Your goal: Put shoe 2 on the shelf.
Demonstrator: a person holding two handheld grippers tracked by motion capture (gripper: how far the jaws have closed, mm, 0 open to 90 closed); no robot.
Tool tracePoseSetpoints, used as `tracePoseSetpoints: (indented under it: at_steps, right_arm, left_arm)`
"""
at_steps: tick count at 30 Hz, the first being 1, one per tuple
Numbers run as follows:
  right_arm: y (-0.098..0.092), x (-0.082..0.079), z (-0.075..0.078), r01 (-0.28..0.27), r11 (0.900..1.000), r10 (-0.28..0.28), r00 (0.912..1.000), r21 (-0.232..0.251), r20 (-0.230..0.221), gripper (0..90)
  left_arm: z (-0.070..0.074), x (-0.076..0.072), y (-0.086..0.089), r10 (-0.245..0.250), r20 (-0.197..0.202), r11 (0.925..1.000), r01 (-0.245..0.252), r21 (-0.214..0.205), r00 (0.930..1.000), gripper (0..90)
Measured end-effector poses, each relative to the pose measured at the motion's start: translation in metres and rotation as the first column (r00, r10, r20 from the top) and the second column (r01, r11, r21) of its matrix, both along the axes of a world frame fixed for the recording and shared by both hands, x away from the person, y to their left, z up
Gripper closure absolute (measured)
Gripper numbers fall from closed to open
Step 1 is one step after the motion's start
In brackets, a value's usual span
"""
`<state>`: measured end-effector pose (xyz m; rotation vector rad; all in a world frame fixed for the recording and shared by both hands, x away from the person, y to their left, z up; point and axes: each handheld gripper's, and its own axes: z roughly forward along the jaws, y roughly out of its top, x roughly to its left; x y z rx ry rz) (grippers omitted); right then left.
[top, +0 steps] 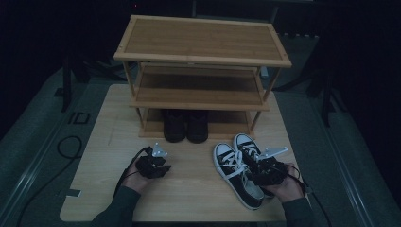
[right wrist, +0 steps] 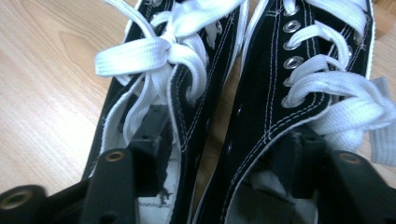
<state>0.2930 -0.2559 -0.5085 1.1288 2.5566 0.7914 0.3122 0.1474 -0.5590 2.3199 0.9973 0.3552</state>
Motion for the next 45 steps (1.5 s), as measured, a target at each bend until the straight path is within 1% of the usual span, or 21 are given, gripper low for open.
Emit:
tracePoseSetpoints:
  at_steps: [4,10,13,15,17,19,21,23,24,25,27,33,38,45]
  right_arm:
    - [0.004,0.003,-0.005,0.006,0.9996,-0.006,1.0000,-0.029,0.003,48.3]
    - [0.006,0.005,-0.004,0.024,0.9992,-0.024,0.9997,-0.033,0.002,54.2]
    - [0.008,0.006,-0.005,0.024,0.9986,-0.024,0.9997,-0.047,-0.002,57.2]
    - [0.008,0.008,-0.006,0.025,0.9987,-0.025,0.9996,-0.045,-0.010,58.8]
    - [0.009,0.009,-0.006,0.016,0.9985,-0.017,0.9998,-0.052,-0.009,60.3]
    - [0.009,0.010,-0.006,0.010,0.9987,-0.011,0.9999,-0.050,-0.013,64.5]
    - [0.007,0.011,-0.006,0.004,0.9994,-0.005,0.9996,-0.033,-0.027,71.5]
    - [0.005,0.010,-0.006,0.014,0.9997,-0.015,0.9993,-0.022,-0.034,79.3]
    - [0.004,0.010,-0.006,0.016,0.9997,-0.017,0.9994,-0.019,-0.032,82.0]
    - [0.002,0.010,-0.006,0.020,0.9998,-0.020,0.9991,-0.006,-0.038,83.6]
    - [0.001,0.011,-0.006,0.025,0.9997,-0.025,0.9987,0.004,-0.044,84.2]
    - [-0.001,0.010,-0.006,0.017,0.9998,-0.017,0.9994,0.008,-0.030,85.3]
    - [-0.004,0.012,-0.005,0.007,0.9997,-0.006,0.9990,0.022,-0.044,85.4]
    - [-0.008,0.013,-0.003,-0.002,0.9990,0.004,0.9989,0.045,-0.047,85.5]
  left_arm:
    - [0.000,0.000,0.000,0.000,0.002,1.0000,0.000,-0.002,1.0000,64.9]
    - [0.000,0.000,-0.001,-0.002,0.001,1.0000,0.002,-0.007,1.0000,64.8]
    - [0.000,0.000,-0.002,-0.004,0.002,1.0000,0.004,-0.004,1.0000,64.7]
    - [0.000,0.000,-0.002,-0.005,0.002,1.0000,0.005,-0.004,1.0000,64.7]
    - [0.000,0.000,-0.002,-0.006,0.002,1.0000,0.006,-0.005,1.0000,64.8]
    - [0.000,0.000,-0.002,-0.007,0.003,1.0000,0.007,-0.005,1.0000,64.8]
    - [0.000,0.000,-0.002,-0.008,0.003,1.0000,0.008,-0.005,1.0000,64.8]
    - [-0.001,0.000,-0.002,-0.008,0.003,0.9999,0.008,-0.005,1.0000,64.8]
    - [-0.001,0.000,-0.002,-0.009,0.004,0.9999,0.009,-0.006,1.0000,64.8]
    - [-0.001,0.000,-0.002,-0.008,0.004,0.9999,0.008,-0.006,1.0000,64.7]
    - [-0.001,-0.001,-0.002,-0.007,0.003,0.9999,0.007,-0.008,1.0000,64.7]
    - [-0.001,-0.001,-0.002,-0.009,0.003,0.9999,0.010,-0.006,1.0000,64.7]
    - [-0.001,-0.001,-0.002,-0.008,0.006,0.9999,0.008,-0.011,1.0000,64.7]
    - [-0.001,-0.001,-0.002,-0.005,0.007,0.9999,0.005,-0.014,1.0000,64.6]
